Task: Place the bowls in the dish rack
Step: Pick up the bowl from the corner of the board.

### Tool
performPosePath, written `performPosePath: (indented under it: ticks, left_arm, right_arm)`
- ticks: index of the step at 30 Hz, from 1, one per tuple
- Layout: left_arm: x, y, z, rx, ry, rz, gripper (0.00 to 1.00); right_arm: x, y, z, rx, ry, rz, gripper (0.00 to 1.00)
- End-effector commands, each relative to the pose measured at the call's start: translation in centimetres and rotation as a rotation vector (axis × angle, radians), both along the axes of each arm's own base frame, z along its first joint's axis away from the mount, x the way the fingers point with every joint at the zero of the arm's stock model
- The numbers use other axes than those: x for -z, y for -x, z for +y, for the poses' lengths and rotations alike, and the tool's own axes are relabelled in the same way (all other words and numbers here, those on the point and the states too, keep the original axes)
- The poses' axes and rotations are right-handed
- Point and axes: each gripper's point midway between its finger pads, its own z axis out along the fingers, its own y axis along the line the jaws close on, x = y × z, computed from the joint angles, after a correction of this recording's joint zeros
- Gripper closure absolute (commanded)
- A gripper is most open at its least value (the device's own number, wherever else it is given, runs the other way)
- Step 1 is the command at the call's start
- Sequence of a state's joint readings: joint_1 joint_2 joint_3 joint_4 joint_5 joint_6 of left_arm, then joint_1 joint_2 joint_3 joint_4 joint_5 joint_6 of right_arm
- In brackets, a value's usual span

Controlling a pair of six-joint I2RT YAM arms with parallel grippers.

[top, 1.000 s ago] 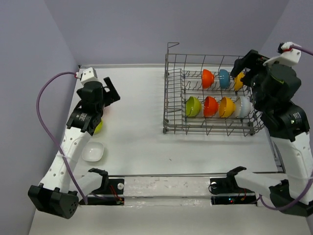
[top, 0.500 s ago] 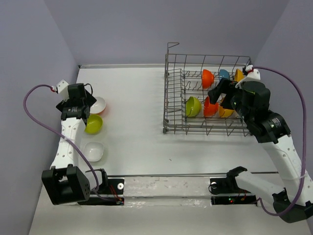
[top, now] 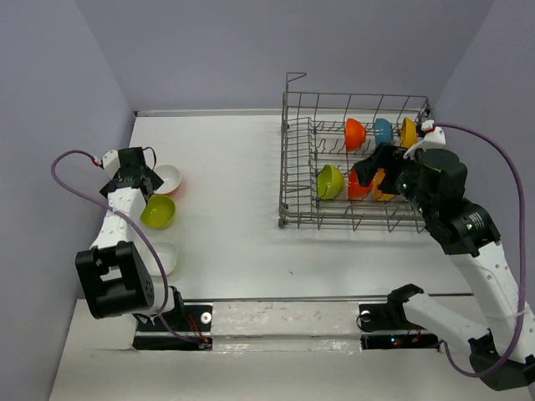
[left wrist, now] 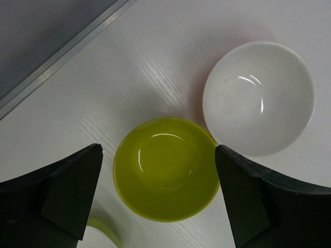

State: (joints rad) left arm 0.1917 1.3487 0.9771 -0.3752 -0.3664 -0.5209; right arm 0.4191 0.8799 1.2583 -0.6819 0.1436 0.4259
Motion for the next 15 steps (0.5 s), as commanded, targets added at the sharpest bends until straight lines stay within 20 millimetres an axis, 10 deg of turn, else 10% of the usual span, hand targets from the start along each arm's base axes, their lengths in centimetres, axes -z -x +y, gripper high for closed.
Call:
performPosePath:
  ticks: [1, 15]
  left_arm:
    - [-1.3, -2.3, 0.6, 0.022, -0.027, -0.061, 0.01]
    - [2.4, -6.7, 2.1, 0.016, -0.027, 0.071, 0.26]
  right_arm:
    - [-1.2, 0.2, 0.6, -0.036, -0.029, -0.052, 0.05]
    - [-1.0, 0.2, 0.6, -0.040, -0.022, -0.046, 0.05]
